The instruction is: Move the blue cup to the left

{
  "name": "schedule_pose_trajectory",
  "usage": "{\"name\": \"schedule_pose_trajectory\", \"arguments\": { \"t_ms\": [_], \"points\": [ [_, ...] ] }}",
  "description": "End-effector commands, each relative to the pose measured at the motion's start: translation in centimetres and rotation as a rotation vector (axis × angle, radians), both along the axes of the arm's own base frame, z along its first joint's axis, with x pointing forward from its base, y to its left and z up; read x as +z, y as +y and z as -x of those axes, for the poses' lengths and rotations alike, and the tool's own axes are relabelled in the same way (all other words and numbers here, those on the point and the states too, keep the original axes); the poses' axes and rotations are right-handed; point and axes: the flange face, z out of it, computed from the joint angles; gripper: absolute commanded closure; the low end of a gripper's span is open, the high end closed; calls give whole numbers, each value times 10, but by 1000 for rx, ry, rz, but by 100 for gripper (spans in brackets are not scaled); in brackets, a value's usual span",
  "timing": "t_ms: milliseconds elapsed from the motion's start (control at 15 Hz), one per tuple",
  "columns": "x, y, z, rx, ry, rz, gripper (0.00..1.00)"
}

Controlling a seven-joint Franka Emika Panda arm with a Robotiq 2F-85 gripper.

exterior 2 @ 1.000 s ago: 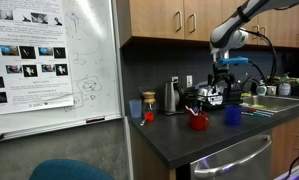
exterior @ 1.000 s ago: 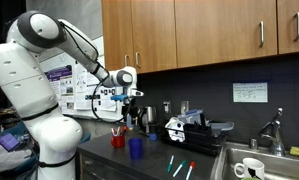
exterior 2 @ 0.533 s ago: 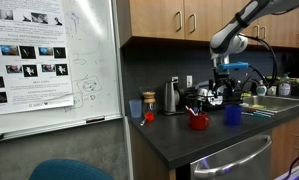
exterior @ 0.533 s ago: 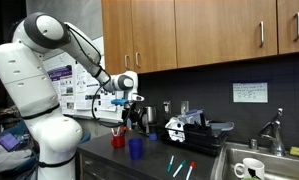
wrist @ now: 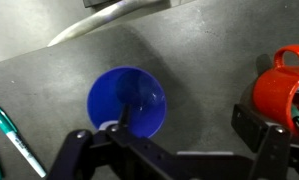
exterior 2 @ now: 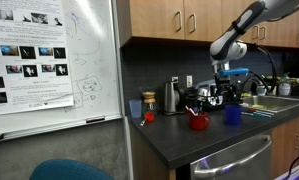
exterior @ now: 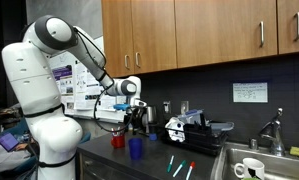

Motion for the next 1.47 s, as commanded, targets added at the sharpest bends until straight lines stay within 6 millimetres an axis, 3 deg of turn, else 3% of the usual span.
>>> {"name": "schedule_pose_trajectory", "arguments": {
  "t_ms": [0, 133, 200, 333, 933, 1400],
  "points": [
    [-13, -9, -5, -2, 22, 21, 0],
    [-21, -11, -5, -1, 43, 20, 0],
    [-25, -11, -5, 2, 52, 17, 25],
    [-30, -12, -5, 1, 71, 9, 30],
    [-35, -12, -6, -3, 87, 5, 99],
    [-14, -7, -2, 10, 56, 20, 99]
  ]
}}
